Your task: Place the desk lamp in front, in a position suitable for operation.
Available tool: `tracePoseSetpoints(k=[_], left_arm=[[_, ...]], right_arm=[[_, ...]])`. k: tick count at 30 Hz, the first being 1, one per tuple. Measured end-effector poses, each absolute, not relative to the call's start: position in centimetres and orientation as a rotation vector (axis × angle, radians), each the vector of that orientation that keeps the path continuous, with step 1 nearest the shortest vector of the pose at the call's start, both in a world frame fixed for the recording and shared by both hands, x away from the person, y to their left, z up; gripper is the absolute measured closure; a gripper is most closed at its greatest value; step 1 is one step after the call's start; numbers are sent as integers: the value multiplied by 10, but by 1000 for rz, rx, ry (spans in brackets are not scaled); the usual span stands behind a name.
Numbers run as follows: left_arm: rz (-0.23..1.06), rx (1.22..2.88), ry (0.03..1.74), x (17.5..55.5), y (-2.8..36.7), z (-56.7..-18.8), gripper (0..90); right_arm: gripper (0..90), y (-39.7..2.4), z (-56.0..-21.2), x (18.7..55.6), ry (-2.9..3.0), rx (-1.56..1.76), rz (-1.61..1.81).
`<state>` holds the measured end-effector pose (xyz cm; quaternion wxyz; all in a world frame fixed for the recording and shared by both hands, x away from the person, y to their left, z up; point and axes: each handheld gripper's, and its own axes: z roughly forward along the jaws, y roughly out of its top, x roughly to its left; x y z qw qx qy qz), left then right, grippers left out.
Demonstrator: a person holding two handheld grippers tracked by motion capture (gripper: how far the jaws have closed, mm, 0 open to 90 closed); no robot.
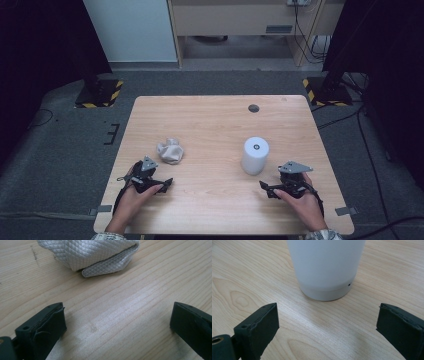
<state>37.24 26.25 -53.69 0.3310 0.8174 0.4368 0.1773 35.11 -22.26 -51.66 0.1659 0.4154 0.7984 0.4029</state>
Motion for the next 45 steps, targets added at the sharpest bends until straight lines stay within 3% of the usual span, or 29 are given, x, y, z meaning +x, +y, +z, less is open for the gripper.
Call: tracePoseSetpoints(k=[21, 45], left_arm=[[468, 2141, 1152, 376, 259, -537, 0], [462, 2143, 1137, 370, 261, -537, 0]], right_arm=[[42, -192, -468, 385, 2203, 1148, 1244], [65, -172, -474, 410, 2199, 1148, 1189]])
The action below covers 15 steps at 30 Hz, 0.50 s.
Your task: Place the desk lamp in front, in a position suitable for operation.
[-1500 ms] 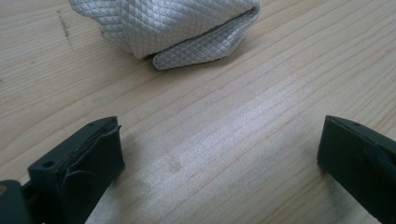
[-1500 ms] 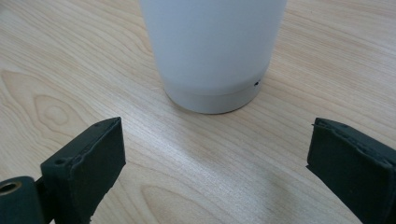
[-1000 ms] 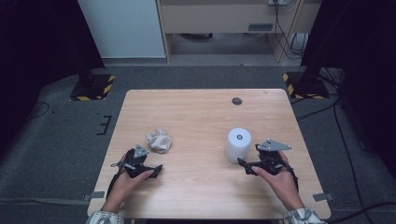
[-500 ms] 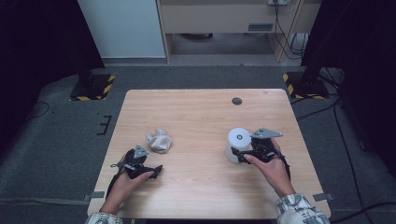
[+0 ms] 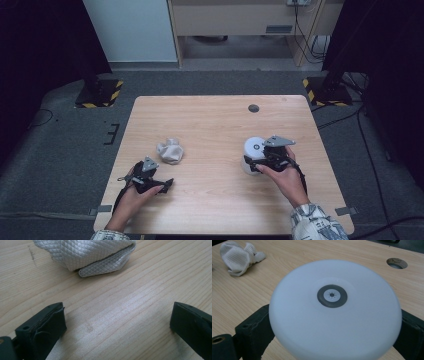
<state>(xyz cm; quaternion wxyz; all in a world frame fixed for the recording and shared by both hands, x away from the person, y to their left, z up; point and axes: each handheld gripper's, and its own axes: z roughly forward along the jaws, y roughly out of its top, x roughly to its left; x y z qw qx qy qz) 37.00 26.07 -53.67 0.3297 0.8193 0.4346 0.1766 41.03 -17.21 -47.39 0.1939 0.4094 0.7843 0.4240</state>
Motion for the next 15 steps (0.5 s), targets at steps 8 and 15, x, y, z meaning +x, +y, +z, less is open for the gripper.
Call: tracePoseSetpoints(k=[8, 15], left_arm=[[458, 2149, 1126, 374, 260, -537, 0], [456, 2146, 1128, 374, 260, -537, 0]], right_arm=[[81, -172, -476, 412, 2196, 1149, 1193], [89, -162, -470, 404, 2228, 1114, 1196]])
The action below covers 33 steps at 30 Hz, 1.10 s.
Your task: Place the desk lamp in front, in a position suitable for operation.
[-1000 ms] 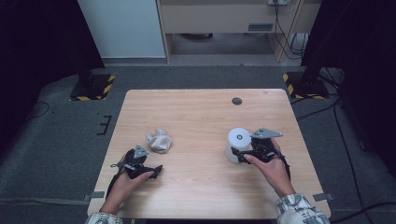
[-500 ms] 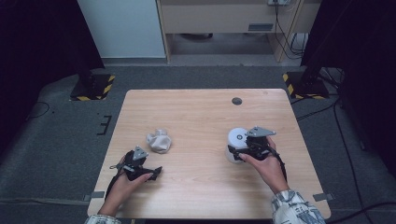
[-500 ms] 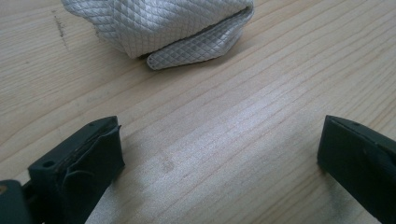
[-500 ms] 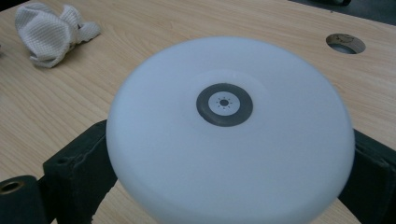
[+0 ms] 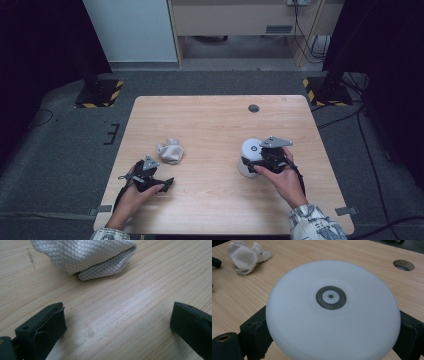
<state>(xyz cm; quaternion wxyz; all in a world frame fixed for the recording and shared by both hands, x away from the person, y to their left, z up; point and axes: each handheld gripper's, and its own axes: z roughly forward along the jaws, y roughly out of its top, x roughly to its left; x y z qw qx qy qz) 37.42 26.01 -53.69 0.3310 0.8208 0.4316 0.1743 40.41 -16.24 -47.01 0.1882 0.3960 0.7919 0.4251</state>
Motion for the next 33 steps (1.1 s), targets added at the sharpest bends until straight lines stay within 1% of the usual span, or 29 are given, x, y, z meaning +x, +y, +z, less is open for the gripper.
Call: tracePoseSetpoints(k=[5, 13, 24, 33], left_arm=[[456, 2146, 1128, 374, 260, -537, 0], [458, 2148, 1128, 374, 260, -537, 0], [455, 2153, 1126, 373, 261, -536, 0], [458, 2147, 1130, 373, 260, -537, 0]], right_arm=[[89, -146, -465, 392, 2261, 1054, 1206], [89, -107, -462, 357, 2344, 899, 1235], [89, -96, -471, 349, 2375, 866, 1236], [85, -90, -473, 342, 2398, 855, 1264]])
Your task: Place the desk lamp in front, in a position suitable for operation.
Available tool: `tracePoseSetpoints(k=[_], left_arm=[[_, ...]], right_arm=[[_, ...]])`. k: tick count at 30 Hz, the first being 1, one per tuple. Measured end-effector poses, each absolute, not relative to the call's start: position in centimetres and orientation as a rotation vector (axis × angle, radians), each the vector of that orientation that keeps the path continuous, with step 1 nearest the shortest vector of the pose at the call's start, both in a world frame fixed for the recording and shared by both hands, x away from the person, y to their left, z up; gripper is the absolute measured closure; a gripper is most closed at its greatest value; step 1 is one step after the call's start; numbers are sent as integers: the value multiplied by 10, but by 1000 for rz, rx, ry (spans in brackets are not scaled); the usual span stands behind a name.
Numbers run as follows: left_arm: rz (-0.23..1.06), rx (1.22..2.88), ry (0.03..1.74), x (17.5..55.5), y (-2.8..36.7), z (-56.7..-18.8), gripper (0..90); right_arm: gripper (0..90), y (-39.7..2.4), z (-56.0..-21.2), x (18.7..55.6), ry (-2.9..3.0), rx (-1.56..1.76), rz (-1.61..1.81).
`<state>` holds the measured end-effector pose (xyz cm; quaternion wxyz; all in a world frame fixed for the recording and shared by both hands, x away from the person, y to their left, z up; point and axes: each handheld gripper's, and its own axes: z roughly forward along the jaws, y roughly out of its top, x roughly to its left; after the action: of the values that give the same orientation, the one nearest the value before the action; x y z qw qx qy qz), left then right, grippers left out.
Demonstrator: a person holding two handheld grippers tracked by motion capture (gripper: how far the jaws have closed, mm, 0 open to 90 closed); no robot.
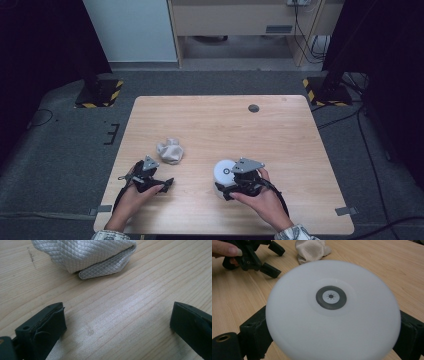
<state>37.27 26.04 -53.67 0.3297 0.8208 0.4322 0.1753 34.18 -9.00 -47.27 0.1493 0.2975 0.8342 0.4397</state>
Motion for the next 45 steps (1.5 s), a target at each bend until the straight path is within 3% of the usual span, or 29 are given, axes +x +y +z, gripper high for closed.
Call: tracePoseSetpoints(k=[2, 20, 25, 27, 34, 40, 45], left_arm=[[458, 2147, 1130, 372, 260, -537, 0], [484, 2116, 1125, 369, 264, -523, 40], [534, 1990, 1131, 370, 265, -503, 107], [535, 1950, 1117, 373, 262, -495, 174], [570, 2028, 1100, 398, 240, -486, 335], [592, 2052, 1155, 416, 232, -494, 313], [520, 2077, 1231, 433, 234, -513, 325]], right_arm=[[35, -90, -474, 343, 2397, 839, 1268], [43, -143, -493, 319, 2473, 757, 1194], [78, -185, -504, 323, 2386, 910, 1186], [112, -193, -507, 324, 2353, 983, 1164], [166, -199, -509, 328, 2302, 1077, 1090], [179, -201, -512, 329, 2310, 1106, 1059], [182, -201, -513, 329, 2318, 1112, 1054]])
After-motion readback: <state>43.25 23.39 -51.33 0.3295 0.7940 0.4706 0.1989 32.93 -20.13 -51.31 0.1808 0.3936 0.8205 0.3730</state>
